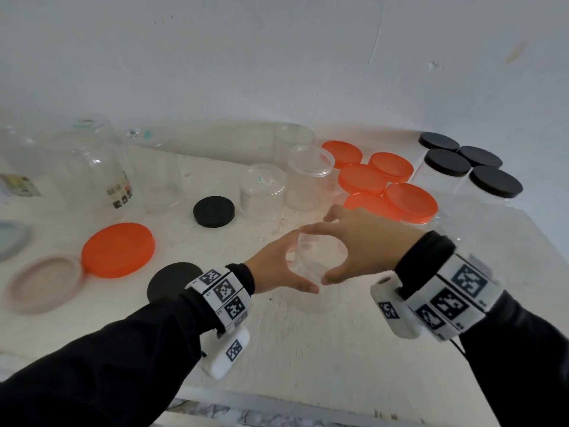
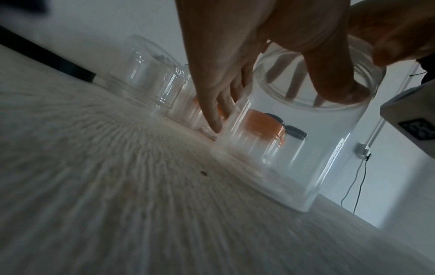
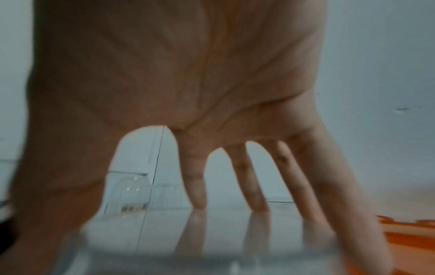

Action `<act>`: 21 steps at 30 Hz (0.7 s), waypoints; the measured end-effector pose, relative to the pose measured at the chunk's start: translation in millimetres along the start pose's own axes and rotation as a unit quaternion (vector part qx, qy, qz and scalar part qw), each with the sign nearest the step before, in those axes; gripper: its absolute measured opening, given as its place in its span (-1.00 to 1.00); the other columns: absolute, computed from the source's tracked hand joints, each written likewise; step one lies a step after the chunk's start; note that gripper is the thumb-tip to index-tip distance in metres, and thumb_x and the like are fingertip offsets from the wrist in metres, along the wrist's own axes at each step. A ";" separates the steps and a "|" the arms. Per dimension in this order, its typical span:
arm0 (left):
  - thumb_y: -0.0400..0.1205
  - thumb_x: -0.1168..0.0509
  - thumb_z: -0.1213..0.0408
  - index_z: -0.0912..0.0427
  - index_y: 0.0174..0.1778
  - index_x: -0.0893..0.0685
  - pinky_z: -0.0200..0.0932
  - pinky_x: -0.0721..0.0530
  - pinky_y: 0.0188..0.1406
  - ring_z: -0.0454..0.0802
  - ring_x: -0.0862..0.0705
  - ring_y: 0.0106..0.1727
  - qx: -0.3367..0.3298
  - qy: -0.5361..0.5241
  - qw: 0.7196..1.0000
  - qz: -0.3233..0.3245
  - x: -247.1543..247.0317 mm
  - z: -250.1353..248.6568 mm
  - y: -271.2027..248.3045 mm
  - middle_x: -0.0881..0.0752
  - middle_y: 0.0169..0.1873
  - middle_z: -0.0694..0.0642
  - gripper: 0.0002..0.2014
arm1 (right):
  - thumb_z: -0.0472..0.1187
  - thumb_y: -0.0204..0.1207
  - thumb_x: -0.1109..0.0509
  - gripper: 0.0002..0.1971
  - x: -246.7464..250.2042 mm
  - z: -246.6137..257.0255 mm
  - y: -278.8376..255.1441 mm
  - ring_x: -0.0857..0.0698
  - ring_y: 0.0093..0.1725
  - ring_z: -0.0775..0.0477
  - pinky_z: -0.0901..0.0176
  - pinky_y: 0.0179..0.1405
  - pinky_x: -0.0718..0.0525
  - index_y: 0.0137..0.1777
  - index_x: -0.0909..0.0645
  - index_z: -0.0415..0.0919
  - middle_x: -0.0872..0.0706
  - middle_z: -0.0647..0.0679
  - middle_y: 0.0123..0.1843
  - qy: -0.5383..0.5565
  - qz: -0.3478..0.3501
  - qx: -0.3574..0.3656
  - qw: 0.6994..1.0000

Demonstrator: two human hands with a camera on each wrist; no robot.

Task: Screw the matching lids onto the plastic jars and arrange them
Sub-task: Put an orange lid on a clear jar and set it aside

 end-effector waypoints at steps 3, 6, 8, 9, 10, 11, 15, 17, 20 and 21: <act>0.07 -0.56 -0.13 -0.08 0.50 -0.30 0.08 -0.46 0.42 -0.19 -0.44 0.40 0.000 0.003 1.000 -0.002 0.1 -0.3 -0.6 -0.49 0.37 -0.16 0.04 | 0.52 0.29 -0.21 -0.14 3.2 2.5 -0.1 -0.50 0.03 -0.05 0.15 -0.06 -0.54 0.56 -0.20 0.15 -0.45 -0.06 0.29 -0.048 -0.047 -0.044 0.997; 0.05 -0.56 -0.14 -0.09 0.50 -0.30 0.08 -0.48 0.40 -0.18 -0.45 0.39 0.004 0.006 1.000 -0.003 -0.3 0.4 -1.6 -0.49 0.34 -0.22 0.05 | 0.58 0.25 -0.11 -0.07 3.2 -0.1 -1.7 -0.51 -0.04 -0.03 0.16 -0.16 -0.52 0.56 -0.20 0.07 -0.47 -0.10 0.31 -0.073 -0.035 -0.065 0.995; 0.04 -0.56 -0.14 -0.08 0.50 -0.30 0.09 -0.48 0.40 -0.17 -0.44 0.39 0.005 0.008 1.000 -0.004 -0.3 1.1 -1.4 -0.49 0.34 -0.21 0.06 | 0.50 0.27 -0.24 -0.06 0.8 -5.2 -3.0 -0.50 0.23 -0.09 0.07 0.10 -0.55 0.61 -0.04 0.17 -0.34 -0.06 0.47 -0.030 0.006 -0.053 0.998; 0.04 -0.56 -0.14 -0.07 0.50 -0.30 0.10 -0.47 0.40 -0.16 -0.43 0.40 0.006 0.008 1.000 -0.003 -0.3 1.4 -1.0 -0.49 0.35 -0.18 0.06 | 0.42 0.29 -0.35 -0.05 -0.4 -5.1 -4.4 -0.40 0.39 -0.11 -0.01 0.27 -0.51 0.60 0.04 0.24 -0.22 -0.01 0.56 -0.001 0.033 -0.034 0.999; 0.03 -0.56 -0.15 -0.06 0.50 -0.29 0.11 -0.46 0.41 -0.15 -0.42 0.42 0.007 0.007 1.000 -0.002 -0.4 1.6 -1.0 -0.49 0.36 -0.16 0.07 | 0.31 0.30 -0.44 -0.03 -1.0 -2.5 -6.3 -0.30 0.49 -0.10 -0.07 0.39 -0.44 0.60 0.08 0.30 -0.10 0.06 0.61 0.020 0.059 -0.009 0.998; 0.03 -0.56 -0.16 -0.06 0.51 -0.28 0.11 -0.44 0.42 -0.15 -0.41 0.44 0.008 0.006 1.000 -0.001 -0.4 2.1 -0.9 -0.48 0.38 -0.14 0.09 | 0.21 0.31 -0.50 -0.03 -1.5 0.8 -7.6 -0.23 0.53 -0.07 -0.10 0.44 -0.39 0.58 0.08 0.35 -0.02 0.13 0.63 0.028 0.078 0.015 0.996; 0.10 -0.63 -0.05 -0.10 0.52 -0.26 0.10 -0.43 0.43 -0.15 -0.39 0.45 0.006 0.011 1.000 0.002 -1.1 3.0 -0.2 -0.45 0.41 -0.15 0.06 | 0.21 0.31 -0.50 -0.13 -1.8 2.5 -2.2 -0.35 0.32 -0.02 0.02 0.29 -0.49 0.54 -0.06 0.39 -0.22 0.12 0.50 0.025 0.047 0.026 0.998; 0.17 -0.64 0.05 -0.07 0.51 -0.27 0.12 -0.44 0.42 -0.13 -0.41 0.42 0.007 0.010 1.000 -0.002 -0.1 3.5 0.1 -0.47 0.38 -0.14 0.00 | 0.43 0.28 -0.35 -0.12 0.9 0.2 1.4 -0.44 0.10 -0.02 0.12 0.05 -0.54 0.57 -0.08 0.25 -0.34 0.01 0.40 -0.019 0.002 -0.013 1.000; 0.10 -0.60 -0.09 -0.07 0.50 -0.28 0.07 -0.46 0.41 -0.15 -0.43 0.41 0.004 0.013 1.000 -0.002 0.4 2.0 -0.2 -0.48 0.37 -0.15 0.03 | 0.52 0.26 -0.24 -0.02 -6.9 -2.2 2.2 -0.49 0.20 -0.10 0.09 0.02 -0.57 0.61 0.05 0.16 -0.27 -0.08 0.49 -0.039 0.007 -0.026 0.999; 0.08 -0.59 -0.11 -0.08 0.48 -0.29 0.07 -0.47 0.40 -0.15 -0.43 0.41 0.004 0.016 1.000 -0.003 0.2 2.3 0.2 -0.48 0.36 -0.14 0.03 | 0.47 0.27 -0.30 -0.01 -10.8 -0.7 0.4 -0.40 0.37 -0.13 0.01 0.17 -0.56 0.61 0.13 0.23 -0.15 -0.04 0.56 -0.011 0.029 -0.010 0.999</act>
Point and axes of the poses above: each hand's wrist, its own y-axis towards the middle knuckle, its own x-axis out of the back of the hand, z = x × y, the point moved 9 cm from there along y, towards the middle knuckle
